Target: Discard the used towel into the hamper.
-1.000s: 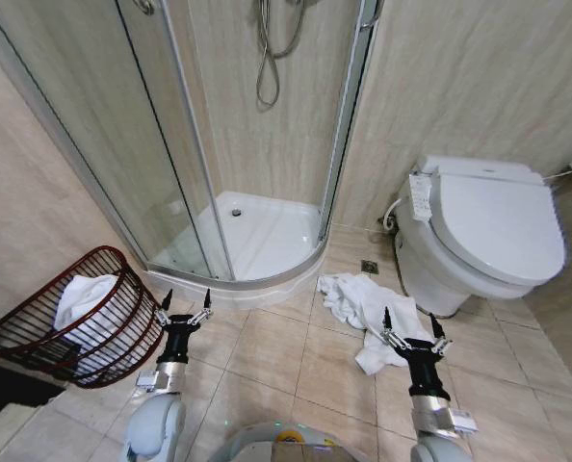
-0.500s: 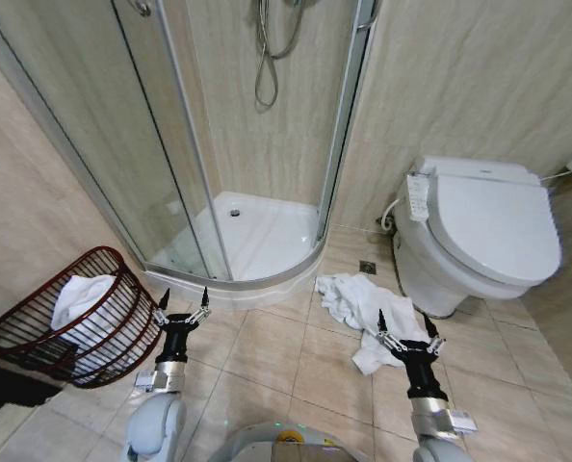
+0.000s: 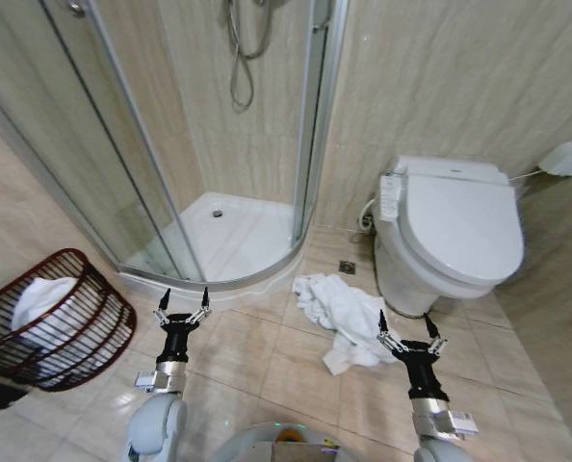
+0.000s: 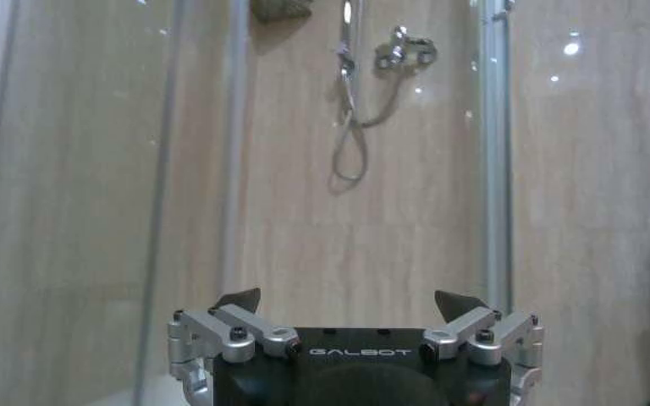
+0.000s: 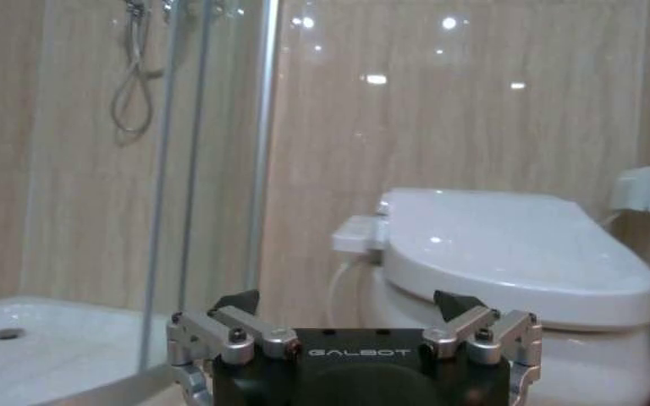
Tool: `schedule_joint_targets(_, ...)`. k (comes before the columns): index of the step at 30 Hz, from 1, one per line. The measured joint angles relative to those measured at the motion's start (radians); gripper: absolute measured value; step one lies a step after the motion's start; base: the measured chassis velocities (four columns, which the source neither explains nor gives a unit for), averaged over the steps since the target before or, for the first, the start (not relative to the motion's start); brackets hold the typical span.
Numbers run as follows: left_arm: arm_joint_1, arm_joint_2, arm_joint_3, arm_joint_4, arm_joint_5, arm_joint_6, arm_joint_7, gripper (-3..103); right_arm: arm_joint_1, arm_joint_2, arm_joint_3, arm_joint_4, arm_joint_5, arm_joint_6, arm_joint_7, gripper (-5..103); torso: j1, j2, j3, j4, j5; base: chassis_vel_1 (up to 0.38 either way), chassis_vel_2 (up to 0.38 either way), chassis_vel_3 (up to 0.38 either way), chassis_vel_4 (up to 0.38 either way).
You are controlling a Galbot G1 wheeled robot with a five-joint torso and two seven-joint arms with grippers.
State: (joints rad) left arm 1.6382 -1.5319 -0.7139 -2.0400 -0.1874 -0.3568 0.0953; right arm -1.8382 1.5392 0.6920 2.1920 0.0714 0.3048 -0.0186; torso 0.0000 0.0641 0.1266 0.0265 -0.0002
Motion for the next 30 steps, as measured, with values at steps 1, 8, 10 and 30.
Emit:
schedule_joint_targets(1,0.000,0.000,0.000,0.000,0.000,0.000,0.000,100,0.000,0.000,0.000,0.000,0.000,0.000,0.000,100,0.000,0.000,0.000,0.0000,0.0000,-0.260,-0.274,0.265,0.267)
schedule_joint_targets(8,0.006,0.000,-0.002,0.001,0.041,0.013,-0.003,100,-0.001,-0.002,-0.004,-0.007,0.016,0.012,-0.001,100,0.000,0.001,0.000,0.0001,0.0002,-0.173,-0.178,0.183,0.167)
schedule_joint_targets(10,0.006,0.000,-0.001,0.002,0.042,0.015,-0.004,100,0.000,-0.002,-0.004,-0.011,0.016,0.011,-0.002,100,0.000,0.001,0.000,0.0003,0.0004,-0.015,-0.003,0.050,0.049)
schedule_joint_targets(30,0.012,-0.016,0.003,0.013,0.059,0.003,-0.001,100,0.030,-0.051,0.007,-0.101,0.088,-0.007,0.036,100,0.000,0.001,0.001,0.0002,0.0003,0.073,0.065,0.050,0.051)
